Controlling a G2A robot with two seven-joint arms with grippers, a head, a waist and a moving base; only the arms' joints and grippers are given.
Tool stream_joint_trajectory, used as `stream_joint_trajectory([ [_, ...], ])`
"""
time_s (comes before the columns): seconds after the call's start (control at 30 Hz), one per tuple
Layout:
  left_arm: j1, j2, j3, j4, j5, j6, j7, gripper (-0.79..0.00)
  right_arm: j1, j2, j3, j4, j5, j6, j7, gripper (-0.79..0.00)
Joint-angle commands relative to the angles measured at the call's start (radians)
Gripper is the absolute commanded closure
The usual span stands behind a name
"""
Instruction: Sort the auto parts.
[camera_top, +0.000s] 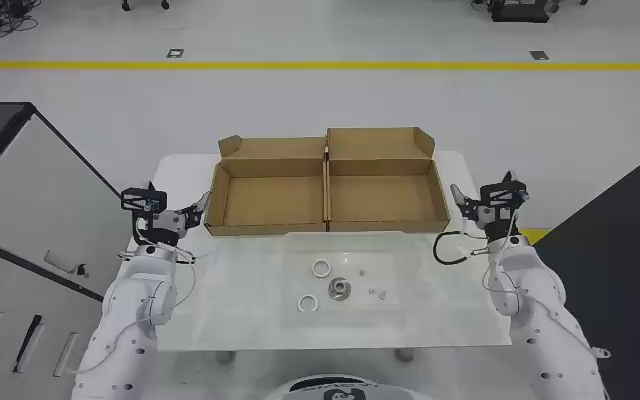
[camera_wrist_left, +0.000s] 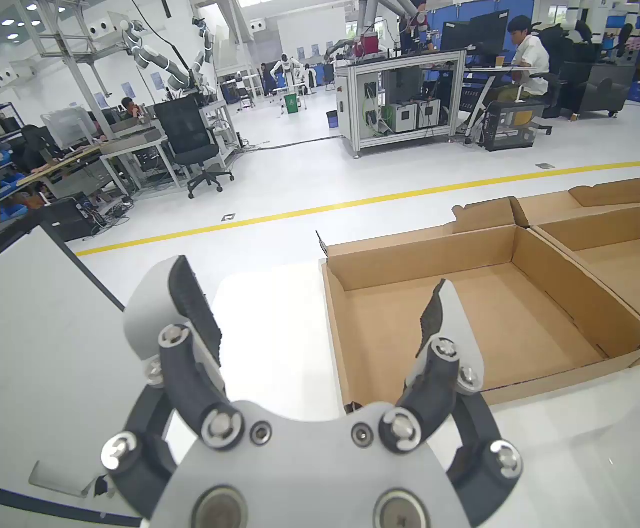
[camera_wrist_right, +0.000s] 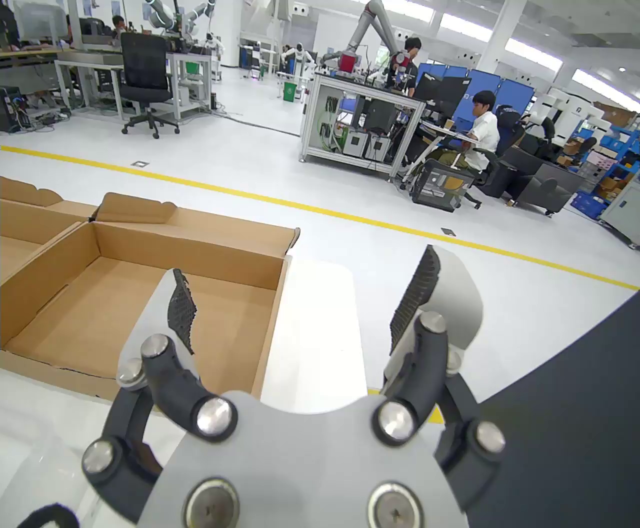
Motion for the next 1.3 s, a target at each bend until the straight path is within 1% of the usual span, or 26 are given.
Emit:
stream_joint_trajectory([
  [0.0,0.0,0.0,0.0,0.0,0.0,0.0,0.0,-0.785,-0.008,0.004,0.019,-0.026,-0.024,-0.04,0.004,-0.785],
  [0.1,0.0,0.0,0.0,0.0,0.0,0.0,0.0,-0.785,-0.031,0.012,0.057,-0.084,-0.033,-0.133,0.036,-0.785],
  [0.33,0.0,0.0,0.0,0.0,0.0,0.0,0.0,-0.785,-0.055,0.037,0.155,-0.218,-0.002,-0.45,0.198,-0.785],
  [0.47,0.0,0.0,0.0,0.0,0.0,0.0,0.0,-0.785,-0.036,0.054,0.193,-0.286,0.014,-0.652,0.322,-0.785],
  [0.57,0.0,0.0,0.0,0.0,0.0,0.0,0.0,-0.785,-0.013,0.066,0.205,-0.317,0.029,-0.773,0.394,-0.785],
  [0.7,0.0,0.0,0.0,0.0,0.0,0.0,0.0,-0.785,0.028,0.078,0.199,-0.337,0.087,-0.882,0.498,-0.785],
  [0.8,0.0,0.0,0.0,0.0,0.0,0.0,0.0,-0.785,0.059,0.088,0.181,-0.344,0.138,-0.938,0.585,-0.785],
  [0.97,0.0,0.0,0.0,0.0,0.0,0.0,0.0,-0.785,0.114,0.105,0.127,-0.356,0.224,-0.993,0.739,-0.785],
  [1.03,0.0,0.0,0.0,0.0,0.0,0.0,0.0,-0.785,0.137,0.112,0.095,-0.365,0.265,-0.993,0.808,-0.785],
  [1.27,0.0,0.0,0.0,0.0,0.0,0.0,0.0,-0.785,0.23,0.167,-0.06,-0.373,0.318,-0.917,0.885,-0.785],
])
